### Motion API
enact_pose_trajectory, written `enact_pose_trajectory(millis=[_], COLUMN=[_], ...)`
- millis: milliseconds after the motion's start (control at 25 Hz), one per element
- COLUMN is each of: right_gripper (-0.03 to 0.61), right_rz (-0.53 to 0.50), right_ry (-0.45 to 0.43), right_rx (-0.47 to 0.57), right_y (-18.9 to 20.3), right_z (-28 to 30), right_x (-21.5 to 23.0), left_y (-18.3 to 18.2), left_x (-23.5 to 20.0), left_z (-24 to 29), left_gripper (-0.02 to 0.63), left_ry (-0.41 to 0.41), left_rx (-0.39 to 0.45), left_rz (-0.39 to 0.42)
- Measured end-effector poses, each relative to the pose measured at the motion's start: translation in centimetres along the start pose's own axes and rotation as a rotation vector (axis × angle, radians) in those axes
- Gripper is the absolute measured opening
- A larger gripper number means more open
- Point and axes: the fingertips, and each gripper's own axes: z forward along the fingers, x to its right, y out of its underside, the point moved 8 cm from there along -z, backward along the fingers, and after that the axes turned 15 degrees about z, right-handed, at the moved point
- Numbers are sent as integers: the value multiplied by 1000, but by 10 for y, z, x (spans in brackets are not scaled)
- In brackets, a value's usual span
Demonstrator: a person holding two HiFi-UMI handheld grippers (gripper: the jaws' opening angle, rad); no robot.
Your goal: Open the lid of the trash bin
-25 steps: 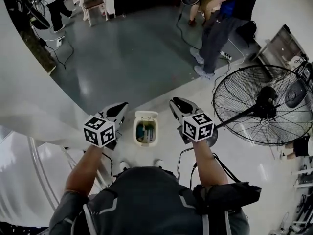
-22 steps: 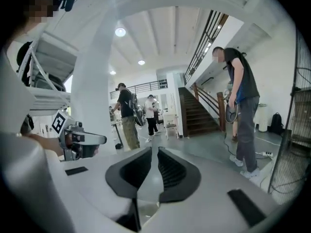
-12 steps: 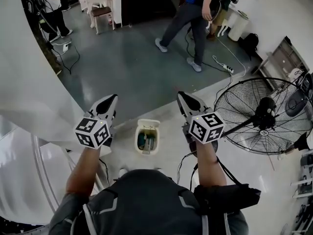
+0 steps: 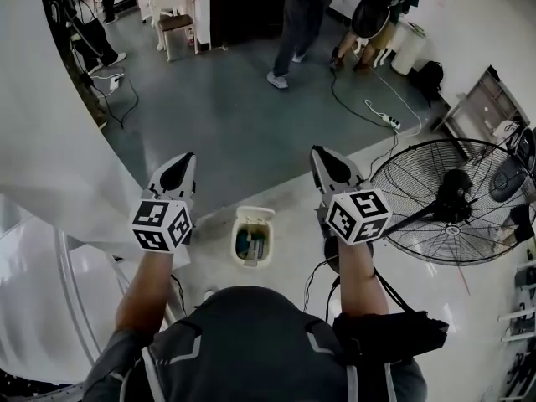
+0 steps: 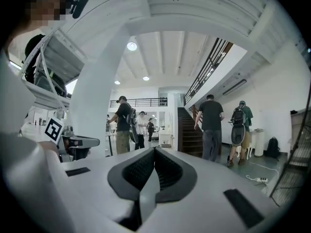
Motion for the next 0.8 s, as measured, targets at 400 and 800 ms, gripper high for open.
enact_pose_trajectory(millis=[400, 800], right_gripper=[26, 26], right_rz=[1, -4], right_ry=[21, 28], right_rx=[27, 46], right_y=[-11, -16], right_z=[-3, -5], right_x=[9, 11], left_y=[-10, -13], left_x=[-9, -14], left_z=[4, 3], left_gripper=[9, 9], left_ry=[-13, -68], left_rx=[23, 25], left_rz=[42, 24])
